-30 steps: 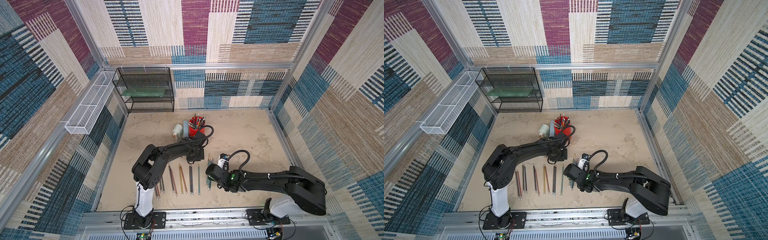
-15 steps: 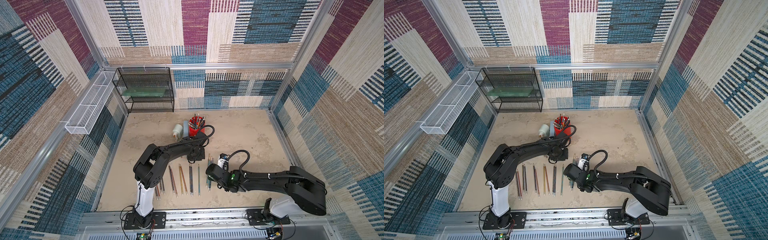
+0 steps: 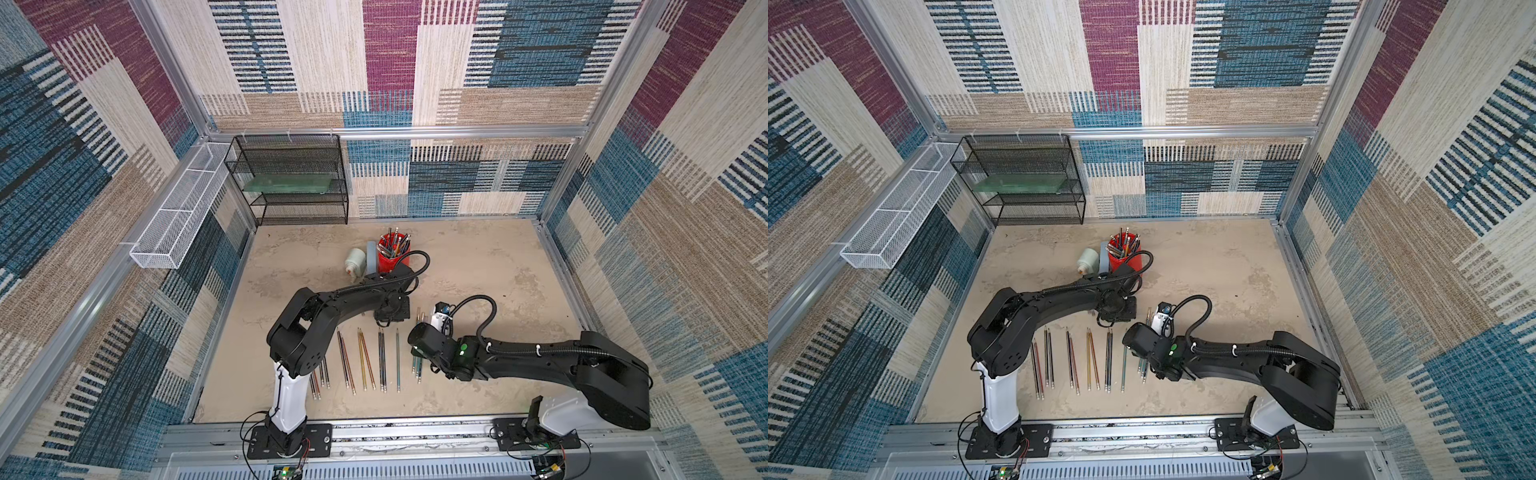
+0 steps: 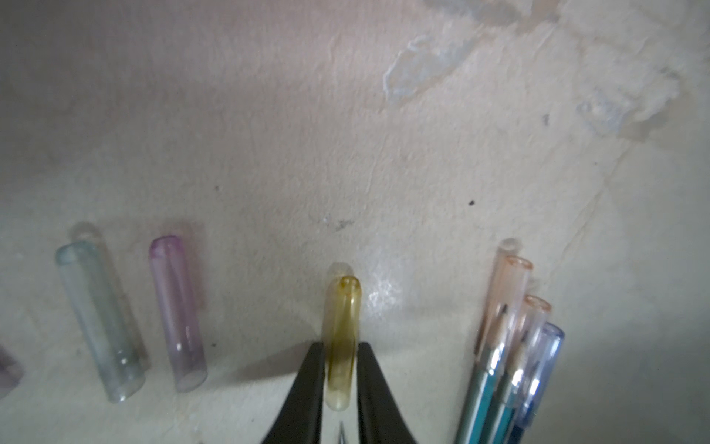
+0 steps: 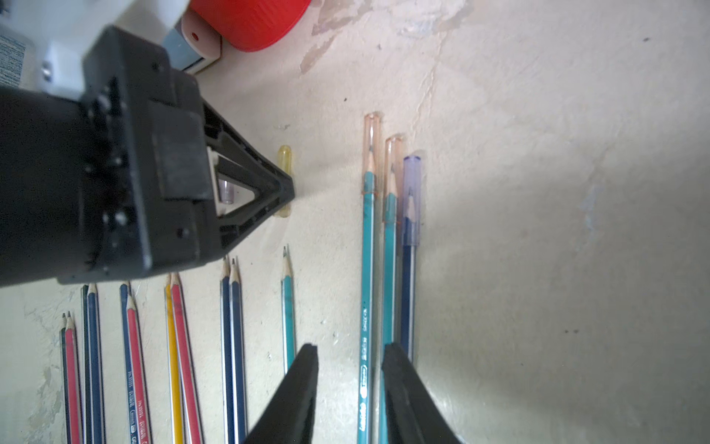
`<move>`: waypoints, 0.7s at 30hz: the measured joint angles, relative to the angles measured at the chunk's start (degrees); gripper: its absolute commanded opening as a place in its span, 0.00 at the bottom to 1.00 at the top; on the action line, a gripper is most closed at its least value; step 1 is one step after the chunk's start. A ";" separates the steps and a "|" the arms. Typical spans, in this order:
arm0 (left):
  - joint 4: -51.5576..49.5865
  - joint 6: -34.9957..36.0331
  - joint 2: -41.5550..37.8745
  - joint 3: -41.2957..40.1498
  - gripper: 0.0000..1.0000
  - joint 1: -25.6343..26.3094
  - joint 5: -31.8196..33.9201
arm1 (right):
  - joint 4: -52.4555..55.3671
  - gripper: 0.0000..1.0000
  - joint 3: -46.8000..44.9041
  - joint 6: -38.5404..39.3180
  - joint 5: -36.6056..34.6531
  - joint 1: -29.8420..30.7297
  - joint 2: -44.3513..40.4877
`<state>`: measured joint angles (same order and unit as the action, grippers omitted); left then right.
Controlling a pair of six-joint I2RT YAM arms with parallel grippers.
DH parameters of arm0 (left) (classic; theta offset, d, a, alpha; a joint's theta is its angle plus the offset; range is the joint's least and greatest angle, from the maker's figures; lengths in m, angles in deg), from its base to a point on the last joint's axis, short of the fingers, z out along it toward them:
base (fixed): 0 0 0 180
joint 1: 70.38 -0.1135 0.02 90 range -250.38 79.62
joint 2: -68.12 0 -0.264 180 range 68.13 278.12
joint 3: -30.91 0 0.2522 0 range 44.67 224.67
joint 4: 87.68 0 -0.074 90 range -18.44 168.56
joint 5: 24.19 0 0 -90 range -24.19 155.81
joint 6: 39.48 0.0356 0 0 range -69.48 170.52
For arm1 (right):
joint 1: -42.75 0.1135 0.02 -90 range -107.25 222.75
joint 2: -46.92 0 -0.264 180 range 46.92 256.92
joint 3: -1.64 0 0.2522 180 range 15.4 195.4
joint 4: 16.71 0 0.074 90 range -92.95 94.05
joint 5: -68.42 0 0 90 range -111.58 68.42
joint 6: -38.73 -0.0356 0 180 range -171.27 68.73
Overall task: Remove the protective cover of the pencils
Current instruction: Place the protective sleeve at the center of the board.
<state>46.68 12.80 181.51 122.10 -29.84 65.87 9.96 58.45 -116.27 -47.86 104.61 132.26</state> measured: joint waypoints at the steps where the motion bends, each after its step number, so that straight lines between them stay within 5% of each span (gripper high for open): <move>1: -0.02 -0.02 -0.09 0.00 0.22 0.00 0.00 | 0.24 0.34 0.33 0.20 -0.15 0.00 0.17; 12: 0.17 0.02 -3.74 -1.03 0.29 -0.02 -0.02 | 2.27 0.32 3.34 0.83 -1.33 0.00 3.98; 21: 3.93 -0.02 -16.24 -10.71 0.35 -0.02 0.11 | 4.37 0.25 7.23 2.05 -1.33 -0.22 9.05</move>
<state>50.61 12.78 165.27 111.39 -29.87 65.98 14.33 65.68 -114.21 -49.20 104.40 141.31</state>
